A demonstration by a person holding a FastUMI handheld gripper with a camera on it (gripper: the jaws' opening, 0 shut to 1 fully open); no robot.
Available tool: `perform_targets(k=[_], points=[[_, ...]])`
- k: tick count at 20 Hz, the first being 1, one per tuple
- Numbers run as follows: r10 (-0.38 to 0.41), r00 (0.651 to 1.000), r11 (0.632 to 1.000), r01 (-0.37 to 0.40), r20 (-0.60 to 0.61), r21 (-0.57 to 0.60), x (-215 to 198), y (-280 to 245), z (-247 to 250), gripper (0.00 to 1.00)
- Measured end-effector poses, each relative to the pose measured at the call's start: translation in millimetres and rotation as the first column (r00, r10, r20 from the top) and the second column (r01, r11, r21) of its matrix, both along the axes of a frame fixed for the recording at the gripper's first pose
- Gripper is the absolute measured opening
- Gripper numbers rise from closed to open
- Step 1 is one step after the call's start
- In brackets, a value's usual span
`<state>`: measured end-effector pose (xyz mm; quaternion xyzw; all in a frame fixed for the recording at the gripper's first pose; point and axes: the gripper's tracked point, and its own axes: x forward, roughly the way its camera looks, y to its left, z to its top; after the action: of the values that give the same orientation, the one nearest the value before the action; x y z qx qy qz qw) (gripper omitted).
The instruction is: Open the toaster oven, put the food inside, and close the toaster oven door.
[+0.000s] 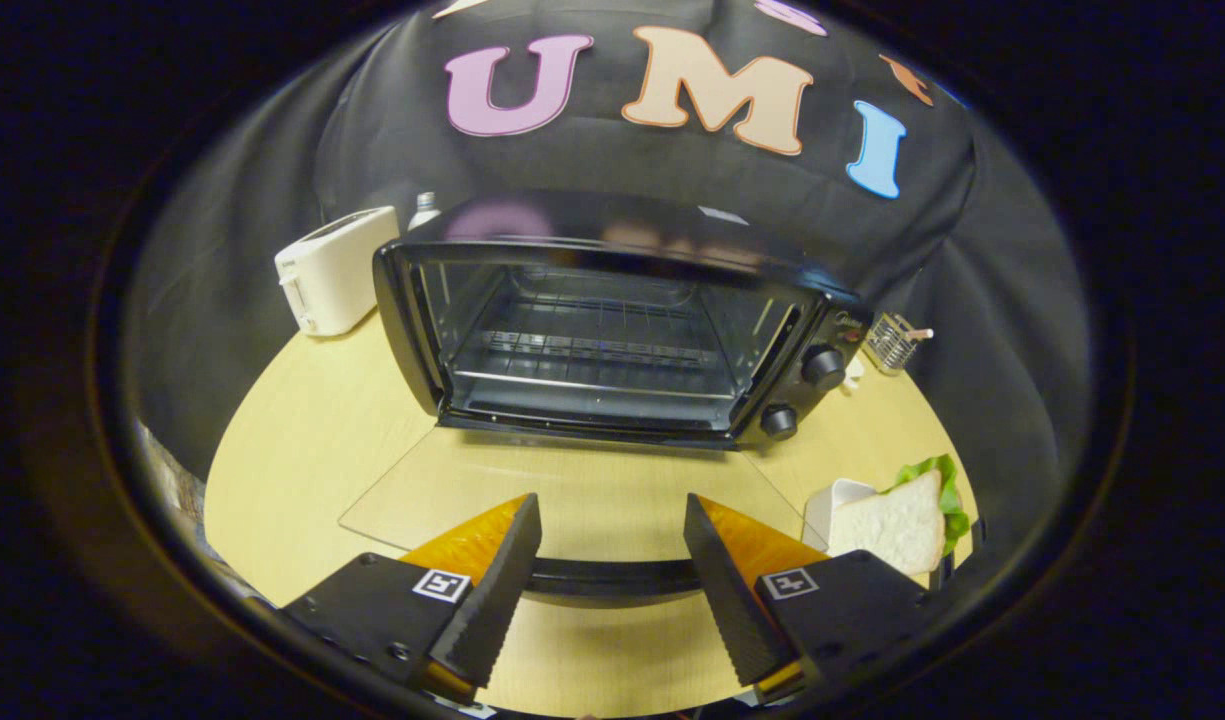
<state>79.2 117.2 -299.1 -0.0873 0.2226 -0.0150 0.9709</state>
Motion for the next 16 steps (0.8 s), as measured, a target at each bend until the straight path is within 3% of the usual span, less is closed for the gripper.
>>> perform_targets(k=[8,13,16], points=[[-0.017,1.0,0.995,0.018,-0.013,0.099,14,0,-22,0.9],[-0.026,0.995,0.993,0.037,-0.099,0.11,11,-7,-58,0.9],[-0.039,0.997,0.985,0.05,-0.071,0.166,12,-9,-62,0.89]])
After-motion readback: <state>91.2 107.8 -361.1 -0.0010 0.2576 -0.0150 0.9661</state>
